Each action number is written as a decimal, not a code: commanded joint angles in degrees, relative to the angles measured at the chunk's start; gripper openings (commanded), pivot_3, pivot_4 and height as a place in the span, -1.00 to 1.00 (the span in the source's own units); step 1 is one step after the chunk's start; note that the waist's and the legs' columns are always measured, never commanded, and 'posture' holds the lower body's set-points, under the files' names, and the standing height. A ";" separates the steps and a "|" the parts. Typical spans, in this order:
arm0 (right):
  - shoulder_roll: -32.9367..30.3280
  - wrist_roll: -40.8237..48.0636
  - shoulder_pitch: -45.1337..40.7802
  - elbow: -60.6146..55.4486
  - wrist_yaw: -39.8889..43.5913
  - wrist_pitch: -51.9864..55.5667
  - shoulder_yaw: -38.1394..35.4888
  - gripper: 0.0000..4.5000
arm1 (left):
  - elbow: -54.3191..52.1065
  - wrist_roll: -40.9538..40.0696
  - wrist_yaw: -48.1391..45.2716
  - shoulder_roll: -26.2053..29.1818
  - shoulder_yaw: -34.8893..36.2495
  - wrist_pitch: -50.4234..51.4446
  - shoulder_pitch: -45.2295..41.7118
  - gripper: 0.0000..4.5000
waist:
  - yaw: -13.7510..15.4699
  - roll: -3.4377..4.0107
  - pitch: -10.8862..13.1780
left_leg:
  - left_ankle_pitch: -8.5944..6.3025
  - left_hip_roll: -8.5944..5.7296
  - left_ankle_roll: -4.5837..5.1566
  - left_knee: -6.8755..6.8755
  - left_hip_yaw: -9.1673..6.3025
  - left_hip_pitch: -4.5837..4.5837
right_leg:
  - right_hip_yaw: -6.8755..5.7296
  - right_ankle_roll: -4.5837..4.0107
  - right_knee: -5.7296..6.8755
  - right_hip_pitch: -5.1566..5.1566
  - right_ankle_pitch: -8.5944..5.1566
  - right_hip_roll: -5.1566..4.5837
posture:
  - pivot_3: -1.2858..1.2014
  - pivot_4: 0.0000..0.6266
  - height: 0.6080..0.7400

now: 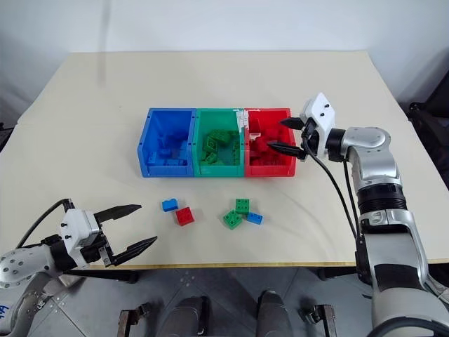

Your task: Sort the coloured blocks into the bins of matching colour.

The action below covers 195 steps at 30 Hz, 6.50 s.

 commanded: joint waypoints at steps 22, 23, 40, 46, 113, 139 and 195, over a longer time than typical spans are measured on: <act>-15.90 13.91 46.54 -59.14 0.59 24.74 -4.24 0.98 | 2.80 0.46 -6.79 1.86 -13.23 0.92 -13.88 1.00 | 0.27 0.02 -0.01 | -0.04 0.09 0.06 0.13 0.26 0.19 | 0.02 0.03 -0.03 0.08 0.01 0.00 | 0.03 -0.52 1.00; -14.84 12.89 45.52 -60.88 -1.92 27.20 -2.19 0.98 | 2.94 0.94 -6.47 1.73 -12.73 0.25 -13.29 1.00 | 0.36 0.01 -0.01 | -0.05 0.08 0.07 0.15 0.26 0.16 | 0.02 0.04 -0.04 0.09 0.02 0.00 | 0.03 -0.52 1.00; -7.73 1.00 34.88 -59.29 -10.92 31.77 11.92 -0.55 | -0.80 2.25 -1.98 1.45 -7.75 -1.08 -5.73 1.00 | 1.48 -0.04 -0.04 | -0.06 0.06 0.08 0.16 0.24 0.13 | 0.04 0.04 -0.08 0.05 0.03 0.00 | 0.03 -0.52 1.00; -10.42 9.88 26.92 -57.96 -0.11 35.24 8.50 -0.79 | -2.42 0.37 -0.55 1.05 -3.83 -0.05 -1.32 1.00 | 1.25 -0.03 -0.04 | -0.09 0.06 0.12 0.17 0.26 0.13 | 0.04 0.04 -0.09 0.05 0.03 0.00 | 0.03 -0.52 1.00; 3.24 -5.54 19.02 -25.90 3.31 5.86 14.52 0.46 | -5.08 -2.22 0.12 -0.28 -3.21 0.01 -3.95 1.00 | 0.58 -0.16 -0.11 | -0.19 0.17 0.05 0.13 0.37 0.12 | 0.00 -0.04 0.00 -0.04 0.05 0.07 | 0.03 -0.52 1.00; 19.45 -1.29 -4.16 -13.90 -20.39 18.78 3.63 0.55 | -3.71 -8.56 4.66 -4.32 5.27 1.97 0.94 1.00 | -0.19 -0.17 -0.12 | -0.24 0.13 0.04 0.07 0.37 0.02 | -0.02 -0.12 0.17 -0.22 0.02 0.04 | 0.03 -0.52 1.00; 11.80 4.83 6.29 -17.71 11.88 4.99 8.95 -0.32 | -8.45 -9.43 3.58 -4.56 4.58 2.02 3.46 1.00 | -0.22 -0.16 -0.10 | -0.40 0.25 0.03 0.23 0.39 0.15 | -0.21 -0.03 -0.02 -0.02 0.08 0.04 | 0.03 -0.52 1.00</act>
